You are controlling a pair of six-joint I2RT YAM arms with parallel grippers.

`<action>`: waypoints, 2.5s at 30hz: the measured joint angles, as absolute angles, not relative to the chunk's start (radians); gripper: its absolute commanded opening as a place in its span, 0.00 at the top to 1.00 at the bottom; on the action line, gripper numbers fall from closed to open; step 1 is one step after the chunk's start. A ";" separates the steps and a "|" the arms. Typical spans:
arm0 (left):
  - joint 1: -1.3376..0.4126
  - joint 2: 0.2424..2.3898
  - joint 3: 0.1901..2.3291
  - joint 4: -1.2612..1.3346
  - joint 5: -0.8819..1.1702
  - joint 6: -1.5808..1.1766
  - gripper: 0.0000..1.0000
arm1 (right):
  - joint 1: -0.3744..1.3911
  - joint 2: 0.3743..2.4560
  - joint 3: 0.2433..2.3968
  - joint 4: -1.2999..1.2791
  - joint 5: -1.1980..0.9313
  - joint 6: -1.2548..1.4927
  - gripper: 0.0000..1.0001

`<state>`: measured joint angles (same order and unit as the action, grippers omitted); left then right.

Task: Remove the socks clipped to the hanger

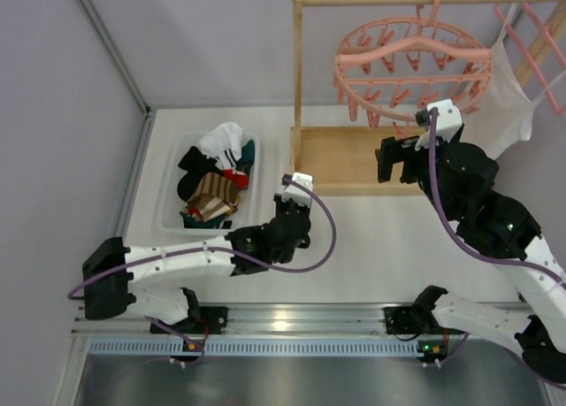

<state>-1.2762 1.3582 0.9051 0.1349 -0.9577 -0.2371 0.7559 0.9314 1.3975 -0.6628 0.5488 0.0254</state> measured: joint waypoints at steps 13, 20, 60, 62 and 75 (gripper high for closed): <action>-0.824 1.140 0.968 -0.287 -0.796 -0.455 1.00 | 0.756 0.705 1.151 -0.660 0.448 0.102 0.01; -0.597 1.150 1.043 -0.383 -0.657 -0.460 1.00 | 0.756 0.685 1.078 -0.659 0.448 0.120 0.01; -0.477 0.728 1.155 -0.780 -0.369 -0.303 0.02 | 0.717 0.448 0.818 -0.697 0.639 0.282 0.00; -0.477 0.679 1.153 -0.793 -0.369 -0.282 0.02 | 0.717 0.430 0.818 -0.719 0.640 0.281 0.00; -0.477 0.569 1.044 -0.823 -0.436 -0.263 0.02 | 0.717 0.350 0.819 -0.763 0.633 0.278 0.01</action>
